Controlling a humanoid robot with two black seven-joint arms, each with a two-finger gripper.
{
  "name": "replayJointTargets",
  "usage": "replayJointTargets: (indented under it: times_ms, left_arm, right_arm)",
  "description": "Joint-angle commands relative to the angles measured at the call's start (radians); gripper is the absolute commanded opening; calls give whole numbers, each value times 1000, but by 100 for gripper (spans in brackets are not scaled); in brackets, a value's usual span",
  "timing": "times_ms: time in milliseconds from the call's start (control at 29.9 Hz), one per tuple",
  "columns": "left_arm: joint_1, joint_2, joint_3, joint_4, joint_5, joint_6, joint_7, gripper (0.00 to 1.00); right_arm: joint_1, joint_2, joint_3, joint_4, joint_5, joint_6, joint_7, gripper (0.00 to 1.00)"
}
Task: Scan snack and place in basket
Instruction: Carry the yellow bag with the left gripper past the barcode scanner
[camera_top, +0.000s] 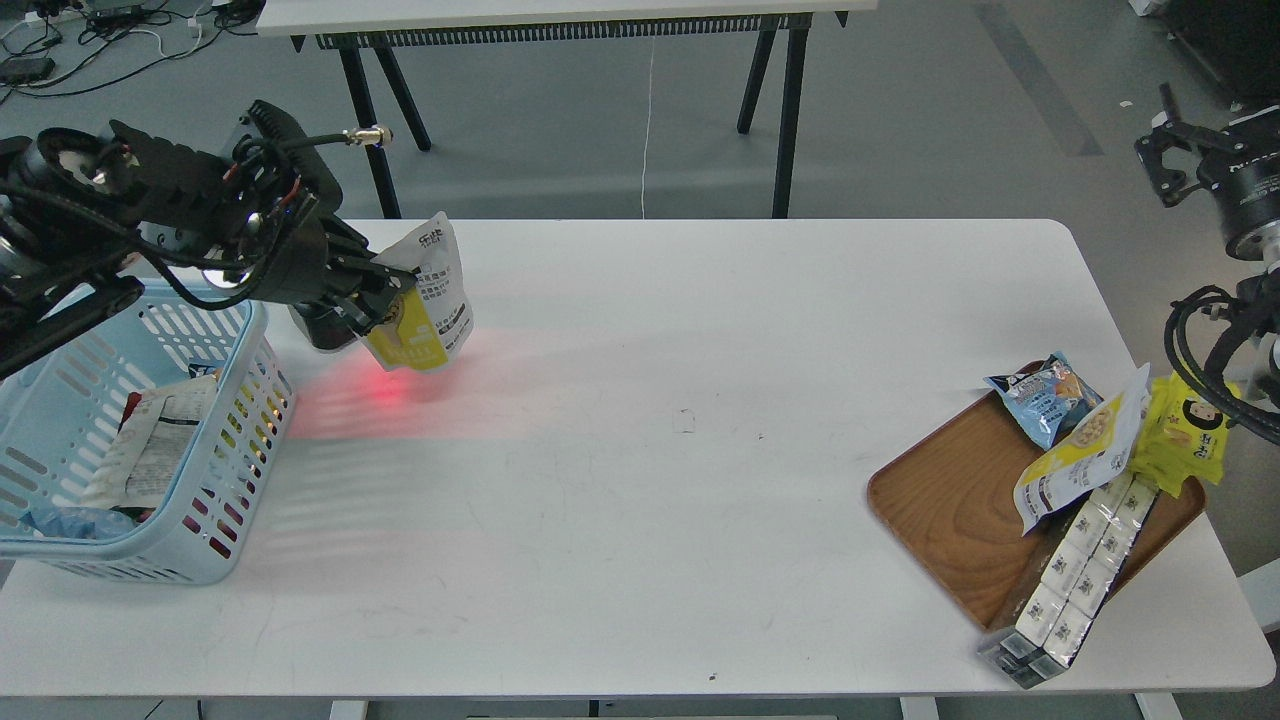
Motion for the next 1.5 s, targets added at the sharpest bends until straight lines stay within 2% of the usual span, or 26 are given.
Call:
replayJointTargets:
  times_ms: [0, 1002, 1169, 1469]
  left_arm:
    - [-1, 0, -5, 0, 0, 0, 0, 0]
    - [-6, 6, -17, -14, 0, 0, 0, 0]
    - [-7, 51, -81, -66, 0, 0, 0, 0]
    - [-9, 273, -152, -230, 0, 0, 0, 0]
  right_arm:
    - [0, -2, 0, 1, 0, 0, 0, 99]
    - [6, -11, 15, -1, 0, 0, 0, 99]
    - [6, -9, 35, -1, 0, 0, -2, 99]
    - [1, -6, 37, -10, 0, 0, 0, 99]
